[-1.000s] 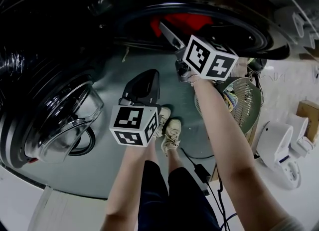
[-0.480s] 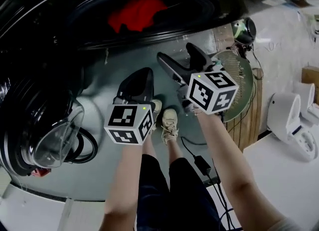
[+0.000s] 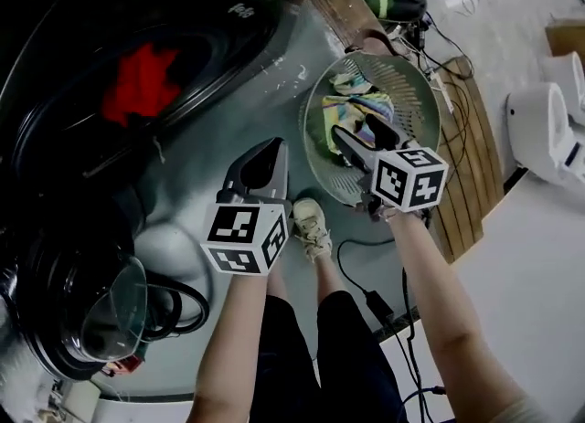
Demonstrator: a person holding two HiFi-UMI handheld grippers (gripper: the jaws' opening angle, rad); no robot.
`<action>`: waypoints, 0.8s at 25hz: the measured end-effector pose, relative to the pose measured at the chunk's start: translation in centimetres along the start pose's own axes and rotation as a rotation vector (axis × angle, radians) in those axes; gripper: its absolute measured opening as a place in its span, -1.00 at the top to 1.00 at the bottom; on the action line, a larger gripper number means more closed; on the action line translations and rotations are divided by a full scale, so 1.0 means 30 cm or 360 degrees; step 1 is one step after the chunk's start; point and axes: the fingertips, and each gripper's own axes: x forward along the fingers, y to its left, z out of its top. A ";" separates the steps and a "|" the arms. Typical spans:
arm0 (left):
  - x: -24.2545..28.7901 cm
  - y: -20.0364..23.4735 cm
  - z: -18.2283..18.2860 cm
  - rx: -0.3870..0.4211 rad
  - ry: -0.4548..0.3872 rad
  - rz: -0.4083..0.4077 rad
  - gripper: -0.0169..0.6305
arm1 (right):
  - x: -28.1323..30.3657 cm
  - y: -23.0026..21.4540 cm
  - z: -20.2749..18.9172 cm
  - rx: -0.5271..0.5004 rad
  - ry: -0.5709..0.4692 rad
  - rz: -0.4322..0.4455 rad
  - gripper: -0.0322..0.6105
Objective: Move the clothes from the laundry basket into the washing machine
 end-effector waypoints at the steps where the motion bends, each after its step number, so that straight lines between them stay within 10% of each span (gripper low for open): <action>1: 0.029 -0.006 -0.005 0.0023 0.0019 -0.0015 0.94 | 0.023 -0.044 -0.025 0.0022 0.0033 -0.0041 -0.23; 9: 0.138 0.020 -0.037 0.0118 0.0054 -0.0036 0.94 | 0.260 -0.297 -0.273 0.0165 0.0417 -0.0280 -0.38; 20: 0.242 0.073 -0.122 0.0106 0.0147 -0.0055 0.94 | 0.346 -0.477 -0.633 -0.0029 0.1021 -0.0498 -0.35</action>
